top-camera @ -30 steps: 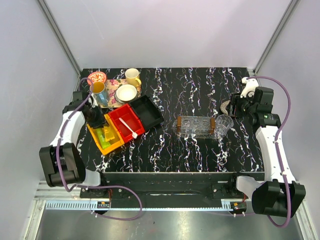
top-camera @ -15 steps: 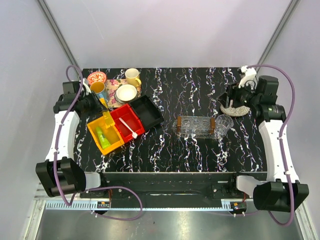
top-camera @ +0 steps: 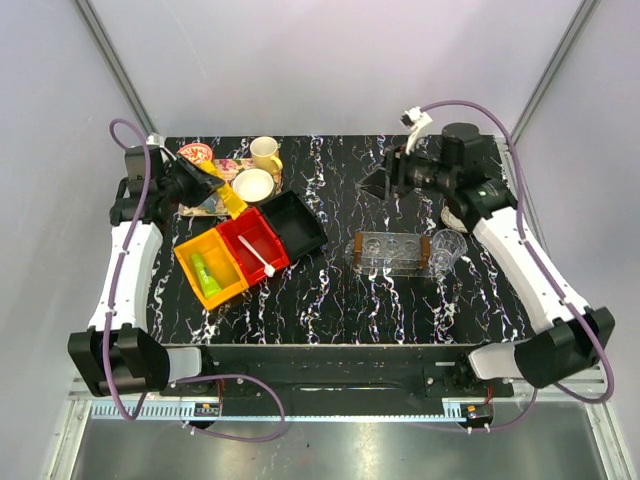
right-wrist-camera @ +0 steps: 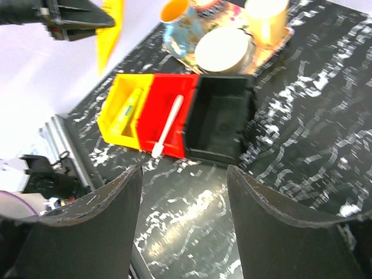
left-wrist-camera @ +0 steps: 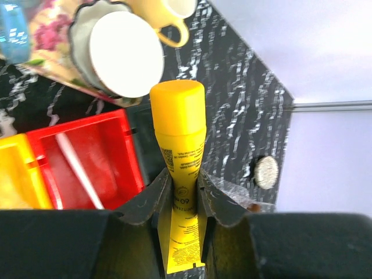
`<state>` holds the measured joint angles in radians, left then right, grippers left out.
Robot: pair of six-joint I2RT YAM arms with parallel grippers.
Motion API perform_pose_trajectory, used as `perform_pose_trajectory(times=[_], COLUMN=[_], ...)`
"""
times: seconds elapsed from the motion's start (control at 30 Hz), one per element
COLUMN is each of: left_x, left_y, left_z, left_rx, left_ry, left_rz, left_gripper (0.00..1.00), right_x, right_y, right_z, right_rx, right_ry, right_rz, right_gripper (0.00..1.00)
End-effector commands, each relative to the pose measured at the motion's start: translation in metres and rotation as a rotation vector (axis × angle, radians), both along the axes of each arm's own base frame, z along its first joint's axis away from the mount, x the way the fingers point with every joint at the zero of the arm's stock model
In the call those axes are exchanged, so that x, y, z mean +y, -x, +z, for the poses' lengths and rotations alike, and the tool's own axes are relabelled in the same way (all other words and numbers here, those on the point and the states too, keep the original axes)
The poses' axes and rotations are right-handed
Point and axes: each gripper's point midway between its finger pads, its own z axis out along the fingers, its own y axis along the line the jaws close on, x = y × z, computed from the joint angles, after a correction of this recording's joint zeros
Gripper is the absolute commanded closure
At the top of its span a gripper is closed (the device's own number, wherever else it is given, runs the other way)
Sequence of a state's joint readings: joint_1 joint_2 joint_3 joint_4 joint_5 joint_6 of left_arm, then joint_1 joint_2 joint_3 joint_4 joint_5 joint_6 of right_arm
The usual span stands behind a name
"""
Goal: Prepare toiletry sets of a toothbrush and toothpaste on the tray
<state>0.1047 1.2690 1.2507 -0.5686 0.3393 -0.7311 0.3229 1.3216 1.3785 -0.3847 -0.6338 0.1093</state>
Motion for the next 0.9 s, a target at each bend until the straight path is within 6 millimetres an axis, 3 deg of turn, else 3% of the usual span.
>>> perform_pose_trajectory(times=[0.0,0.2,0.43,0.7,0.87], left_x=[-0.027,-0.063,-0.08,-0.094,-0.099], left_y=[-0.016,-0.016,-0.017,-0.008,-0.003], left_z=[0.075,0.09,0.094,0.099,0.095], left_rx=[-0.253,-0.293,-0.305,-0.326,-0.323], left_ry=[0.118,0.189,0.216,0.206,0.208], left_rz=[0.007,-0.062,-0.097,-0.139,-0.152], left_gripper=[1.0,1.0,1.0,1.0,1.0], right_x=[0.056,0.109,0.15,0.178,0.184], right_y=[0.013,0.017,0.027,0.023,0.016], right_z=[0.048,0.044,0.032,0.023,0.021], right_rx=[-0.034,-0.008,0.014,0.056,0.053], right_ry=[-0.149,-0.145,-0.134,-0.126,-0.117], right_rz=[0.149,0.274,0.364,0.394,0.375], right_gripper=[0.34,0.34,0.35,0.36,0.37])
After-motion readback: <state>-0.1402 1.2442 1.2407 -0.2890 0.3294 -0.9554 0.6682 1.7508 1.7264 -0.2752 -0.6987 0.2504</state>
